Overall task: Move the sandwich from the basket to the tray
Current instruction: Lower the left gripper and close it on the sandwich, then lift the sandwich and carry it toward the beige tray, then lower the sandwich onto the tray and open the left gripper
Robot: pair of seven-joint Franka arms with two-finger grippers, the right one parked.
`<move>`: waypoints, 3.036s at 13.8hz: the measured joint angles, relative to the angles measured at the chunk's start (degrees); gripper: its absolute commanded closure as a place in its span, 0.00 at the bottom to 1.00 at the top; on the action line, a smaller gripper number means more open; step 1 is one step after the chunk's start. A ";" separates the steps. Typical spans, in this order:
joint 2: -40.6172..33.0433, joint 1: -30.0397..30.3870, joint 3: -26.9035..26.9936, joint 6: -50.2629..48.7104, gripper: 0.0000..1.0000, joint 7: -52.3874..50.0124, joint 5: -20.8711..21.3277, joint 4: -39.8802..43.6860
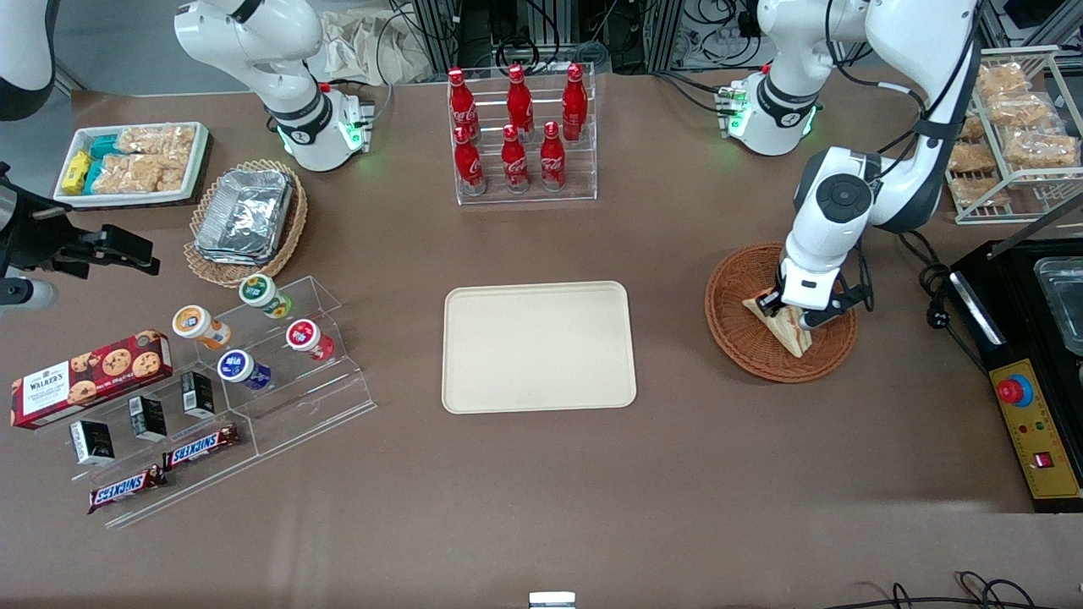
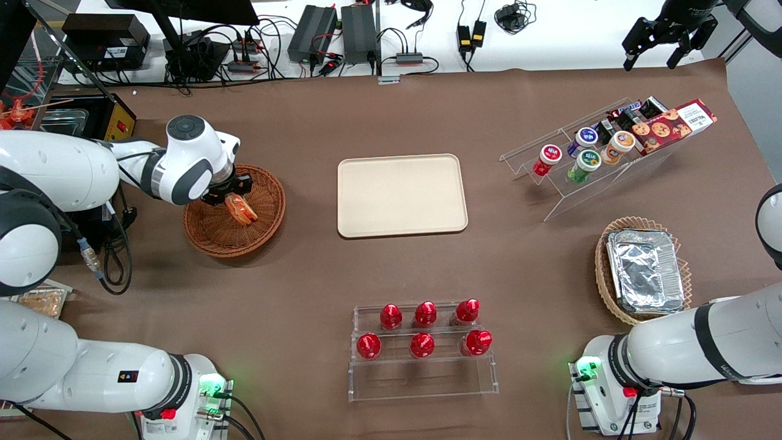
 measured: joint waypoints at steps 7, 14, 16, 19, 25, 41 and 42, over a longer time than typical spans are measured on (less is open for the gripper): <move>-3.95 -0.49 -3.09 -27.64 1.00 1.70 -4.78 19.28; -1.88 -0.93 -13.58 -42.13 1.00 7.05 -15.42 35.38; 0.57 -1.20 -18.37 -41.93 1.00 6.79 -15.40 35.39; 6.81 -2.74 -22.61 -37.65 1.00 8.97 -12.99 35.31; 23.02 -8.74 -22.87 -24.06 1.00 9.58 -2.89 36.58; 34.17 -9.83 -22.83 -20.79 0.00 1.98 12.57 44.91; 34.08 -9.84 -22.90 -20.80 0.00 1.11 12.57 45.53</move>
